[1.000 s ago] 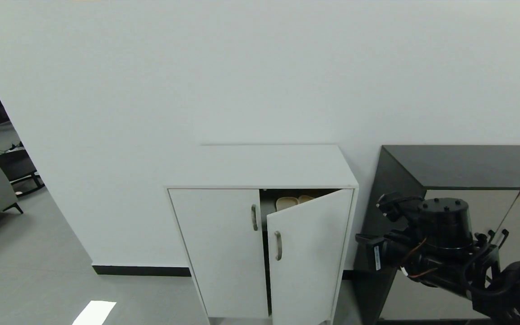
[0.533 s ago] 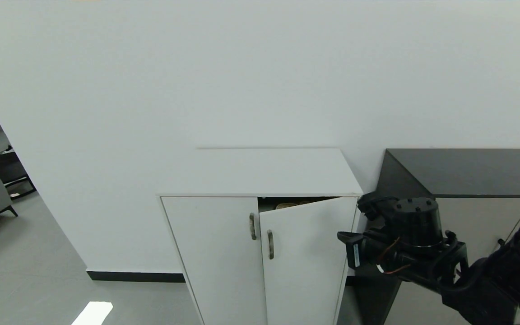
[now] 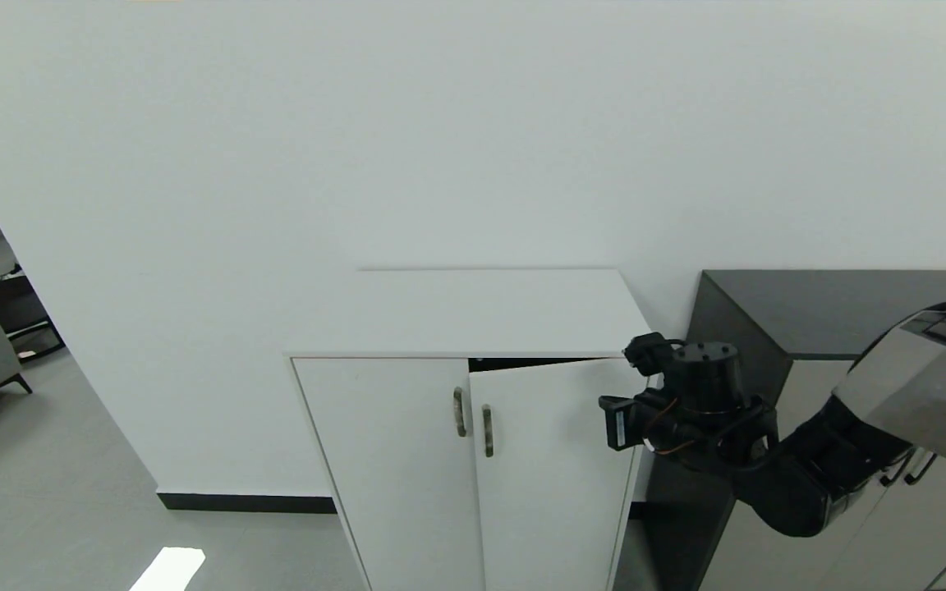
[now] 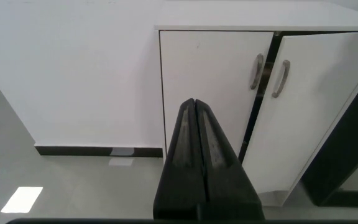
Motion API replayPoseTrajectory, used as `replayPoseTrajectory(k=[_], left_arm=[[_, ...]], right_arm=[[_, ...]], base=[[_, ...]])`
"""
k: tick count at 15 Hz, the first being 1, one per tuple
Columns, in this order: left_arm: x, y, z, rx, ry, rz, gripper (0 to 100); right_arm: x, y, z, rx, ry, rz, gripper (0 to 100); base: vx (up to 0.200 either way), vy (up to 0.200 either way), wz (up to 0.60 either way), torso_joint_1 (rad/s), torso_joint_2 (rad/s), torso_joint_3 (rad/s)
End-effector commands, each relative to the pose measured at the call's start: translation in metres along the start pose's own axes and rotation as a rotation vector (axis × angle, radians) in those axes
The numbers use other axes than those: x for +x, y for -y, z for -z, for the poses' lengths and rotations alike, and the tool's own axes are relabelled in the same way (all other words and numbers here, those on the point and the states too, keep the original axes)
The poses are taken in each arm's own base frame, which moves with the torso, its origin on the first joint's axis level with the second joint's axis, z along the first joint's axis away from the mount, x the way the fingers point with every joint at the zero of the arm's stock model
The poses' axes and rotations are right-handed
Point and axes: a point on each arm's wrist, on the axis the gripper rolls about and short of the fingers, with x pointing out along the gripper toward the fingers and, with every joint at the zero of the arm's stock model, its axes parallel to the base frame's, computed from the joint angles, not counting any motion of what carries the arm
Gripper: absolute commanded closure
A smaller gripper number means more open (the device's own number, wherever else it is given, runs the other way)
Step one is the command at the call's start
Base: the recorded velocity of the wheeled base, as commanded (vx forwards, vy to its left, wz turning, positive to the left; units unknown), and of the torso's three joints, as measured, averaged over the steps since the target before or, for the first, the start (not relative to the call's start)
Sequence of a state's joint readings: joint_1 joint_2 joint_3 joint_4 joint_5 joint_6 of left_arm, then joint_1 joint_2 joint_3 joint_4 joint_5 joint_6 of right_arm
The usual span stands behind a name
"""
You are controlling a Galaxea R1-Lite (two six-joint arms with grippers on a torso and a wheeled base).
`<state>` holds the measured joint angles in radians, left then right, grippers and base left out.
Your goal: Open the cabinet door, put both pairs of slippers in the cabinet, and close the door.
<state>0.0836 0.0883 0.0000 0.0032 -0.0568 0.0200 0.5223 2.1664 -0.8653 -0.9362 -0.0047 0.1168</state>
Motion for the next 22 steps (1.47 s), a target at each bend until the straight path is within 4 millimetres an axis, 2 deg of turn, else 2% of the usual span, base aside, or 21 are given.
replayPoseTrajectory(k=[1,6,16,22], left_arm=[[0.0,0.0,0.0,0.0,-0.001,0.001,100],[0.0,0.0,0.0,0.0,-0.001,0.001,100],[0.0,0.0,0.0,0.0,-0.001,-0.001,100],[0.0,0.0,0.0,0.0,-0.001,-0.001,100]], right_arm=[[0.015,0.005,0.008,0.004,-0.014,0.012,100],[0.037,0.022,0.004,0.017,0.001,0.048,100],[0.053,0.034,-0.007,0.023,0.043,0.071,100],[0.06,0.038,-0.005,0.025,0.043,0.079,100]], base=[[0.0,0.0,0.0,0.0,0.0,0.0],[0.0,0.0,0.0,0.0,0.0,0.0],[0.0,0.0,0.0,0.0,0.0,0.0],[0.0,0.0,0.0,0.0,0.0,0.0]])
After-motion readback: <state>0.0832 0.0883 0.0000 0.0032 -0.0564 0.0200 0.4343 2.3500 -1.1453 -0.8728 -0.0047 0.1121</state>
